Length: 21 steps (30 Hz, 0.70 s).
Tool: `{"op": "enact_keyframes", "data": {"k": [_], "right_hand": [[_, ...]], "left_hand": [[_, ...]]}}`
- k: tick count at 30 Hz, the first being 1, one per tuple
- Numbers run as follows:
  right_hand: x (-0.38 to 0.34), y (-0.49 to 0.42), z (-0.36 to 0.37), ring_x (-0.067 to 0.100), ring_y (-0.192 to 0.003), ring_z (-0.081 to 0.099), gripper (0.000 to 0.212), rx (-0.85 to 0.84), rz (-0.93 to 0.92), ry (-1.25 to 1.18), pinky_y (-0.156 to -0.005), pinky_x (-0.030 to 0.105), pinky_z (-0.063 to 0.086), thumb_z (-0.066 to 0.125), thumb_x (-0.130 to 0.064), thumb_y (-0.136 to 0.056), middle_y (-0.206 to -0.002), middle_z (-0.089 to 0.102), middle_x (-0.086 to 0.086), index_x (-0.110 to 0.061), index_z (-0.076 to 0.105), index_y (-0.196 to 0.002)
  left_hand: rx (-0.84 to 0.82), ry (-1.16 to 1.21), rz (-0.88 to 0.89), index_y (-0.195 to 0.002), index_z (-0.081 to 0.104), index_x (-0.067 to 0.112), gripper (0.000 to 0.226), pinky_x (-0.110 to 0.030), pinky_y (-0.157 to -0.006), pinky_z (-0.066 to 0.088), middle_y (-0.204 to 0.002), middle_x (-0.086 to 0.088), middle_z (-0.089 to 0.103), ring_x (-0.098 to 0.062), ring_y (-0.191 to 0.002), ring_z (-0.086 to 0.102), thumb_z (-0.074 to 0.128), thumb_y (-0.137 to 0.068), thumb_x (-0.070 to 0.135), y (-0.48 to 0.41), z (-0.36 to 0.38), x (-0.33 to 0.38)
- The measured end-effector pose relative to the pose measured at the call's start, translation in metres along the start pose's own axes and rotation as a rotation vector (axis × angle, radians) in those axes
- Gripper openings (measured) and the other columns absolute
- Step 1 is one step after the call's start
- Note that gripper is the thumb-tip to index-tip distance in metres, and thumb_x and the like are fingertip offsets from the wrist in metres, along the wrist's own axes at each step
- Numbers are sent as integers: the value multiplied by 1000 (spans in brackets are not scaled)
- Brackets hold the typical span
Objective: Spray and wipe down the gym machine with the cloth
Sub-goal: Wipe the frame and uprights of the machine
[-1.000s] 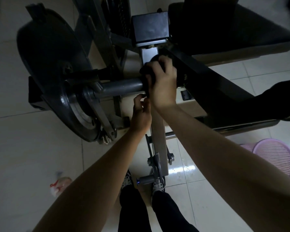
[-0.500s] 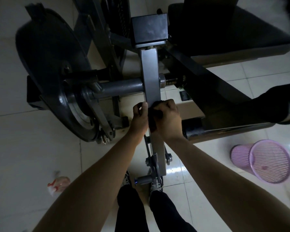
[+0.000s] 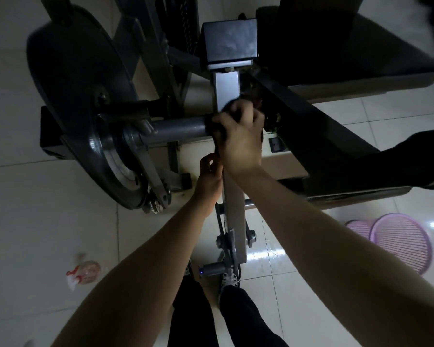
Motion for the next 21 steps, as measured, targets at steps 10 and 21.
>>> {"op": "enact_keyframes", "data": {"k": [10,21], "right_hand": [[-15,-22,-27,32,-109,49,29,207,-35,-178,-92,37,46,66,-11,-83,-119,52,17,-18,72,-111],[-13,-24,-38,6,-92,50,14,259,46,-449,-82,13,44,54,2,-90,-107,52,13,-1,60,-102]], "left_hand": [[29,-129,108,-122,54,17,29,-31,-77,53,-109,5,65,-13,-96,66,49,-104,39,0,-17,14],[110,-125,656,-157,26,11,63,-32,-121,30,-159,-15,36,-22,-146,36,55,-101,14,3,-13,93]]}}
Point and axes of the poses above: each hand's wrist, its own y-axis away from the middle knuckle, its own z-axis out of the palm, x = y × z, the point moved 4 cm from there along -y, towards the middle knuckle
